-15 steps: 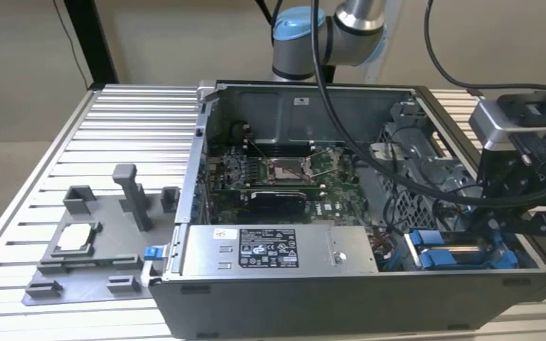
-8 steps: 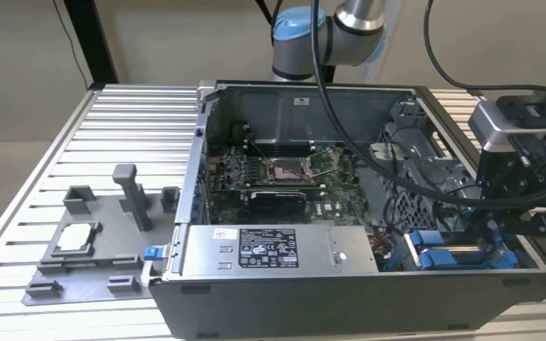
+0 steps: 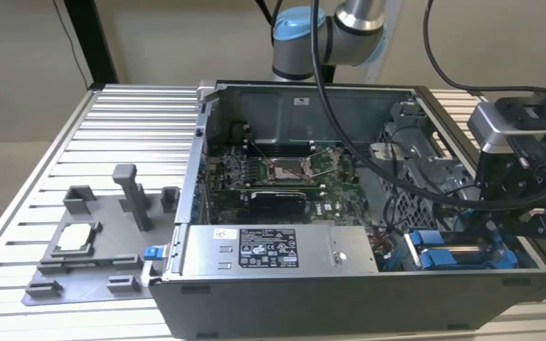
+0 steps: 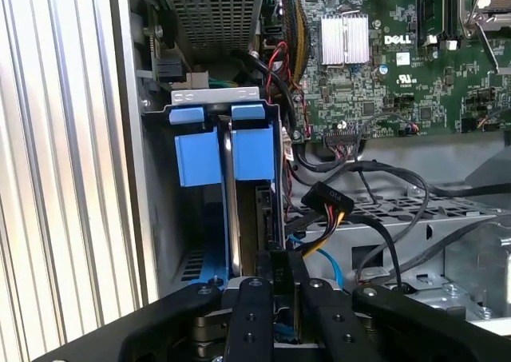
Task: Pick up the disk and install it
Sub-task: 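Insert the first disk wire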
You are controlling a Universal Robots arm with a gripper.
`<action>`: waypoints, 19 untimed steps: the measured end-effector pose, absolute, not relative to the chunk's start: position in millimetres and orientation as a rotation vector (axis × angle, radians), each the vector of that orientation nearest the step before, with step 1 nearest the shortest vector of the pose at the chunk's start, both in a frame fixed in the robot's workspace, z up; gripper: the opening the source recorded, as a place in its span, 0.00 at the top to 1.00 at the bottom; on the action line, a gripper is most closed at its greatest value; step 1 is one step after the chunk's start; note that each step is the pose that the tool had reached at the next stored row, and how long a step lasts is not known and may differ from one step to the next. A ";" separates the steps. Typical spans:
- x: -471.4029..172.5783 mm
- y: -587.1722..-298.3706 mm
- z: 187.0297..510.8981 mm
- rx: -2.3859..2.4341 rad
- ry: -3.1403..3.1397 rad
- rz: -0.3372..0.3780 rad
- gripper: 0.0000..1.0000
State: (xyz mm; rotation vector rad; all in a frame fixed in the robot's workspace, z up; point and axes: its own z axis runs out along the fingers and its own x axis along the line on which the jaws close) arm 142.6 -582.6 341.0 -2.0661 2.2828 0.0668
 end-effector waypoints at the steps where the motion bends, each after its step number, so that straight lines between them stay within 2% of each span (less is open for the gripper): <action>1: 142.6 -582.6 340.7 -2.066 2.283 0.068 1.00; 19: 143.2 -583.7 338.4 -2.069 2.286 0.073 1.00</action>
